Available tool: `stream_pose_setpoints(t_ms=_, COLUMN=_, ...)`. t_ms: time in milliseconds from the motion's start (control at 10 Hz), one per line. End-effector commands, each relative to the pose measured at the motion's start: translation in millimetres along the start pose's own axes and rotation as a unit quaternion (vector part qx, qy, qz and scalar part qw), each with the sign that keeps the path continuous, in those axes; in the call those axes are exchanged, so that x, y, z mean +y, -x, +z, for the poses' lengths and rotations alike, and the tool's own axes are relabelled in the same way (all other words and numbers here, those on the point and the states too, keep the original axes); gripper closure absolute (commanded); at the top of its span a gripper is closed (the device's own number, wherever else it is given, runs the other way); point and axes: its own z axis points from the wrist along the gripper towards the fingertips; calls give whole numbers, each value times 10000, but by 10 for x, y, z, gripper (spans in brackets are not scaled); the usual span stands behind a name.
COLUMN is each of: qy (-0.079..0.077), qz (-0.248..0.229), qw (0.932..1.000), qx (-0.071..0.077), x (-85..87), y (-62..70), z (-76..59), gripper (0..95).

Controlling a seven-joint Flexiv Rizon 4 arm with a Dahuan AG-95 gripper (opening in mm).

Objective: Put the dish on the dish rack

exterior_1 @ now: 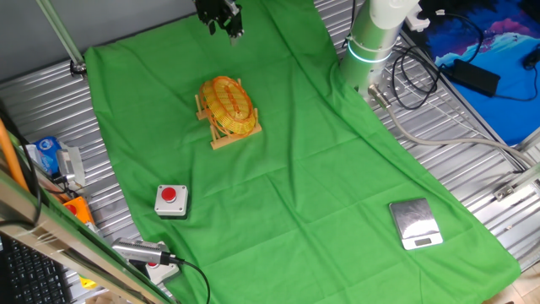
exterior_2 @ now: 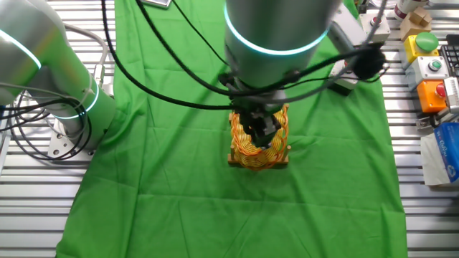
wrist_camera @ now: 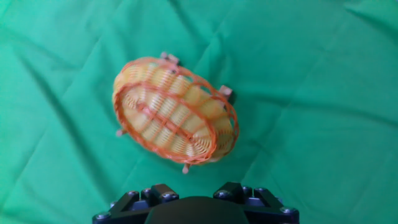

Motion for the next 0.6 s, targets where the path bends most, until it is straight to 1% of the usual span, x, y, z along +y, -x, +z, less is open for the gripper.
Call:
stream_pose_setpoints(t_ms=100, qy=-13, qz=451, qw=9990, qx=-37, x=5, y=7, z=-6, gripper=380)
stream_pose_setpoints(t_ms=300, qy=-1, qz=464, qw=9989, qx=-21, x=5, y=7, z=-6, gripper=380)
stream_pose_setpoints(t_ms=500, qy=15, qz=354, qw=9994, qx=-29, x=5, y=7, z=-6, gripper=380)
stream_pose_setpoints(t_ms=600, qy=84, qz=174, qw=9998, qx=-51, x=5, y=7, z=-6, gripper=570)
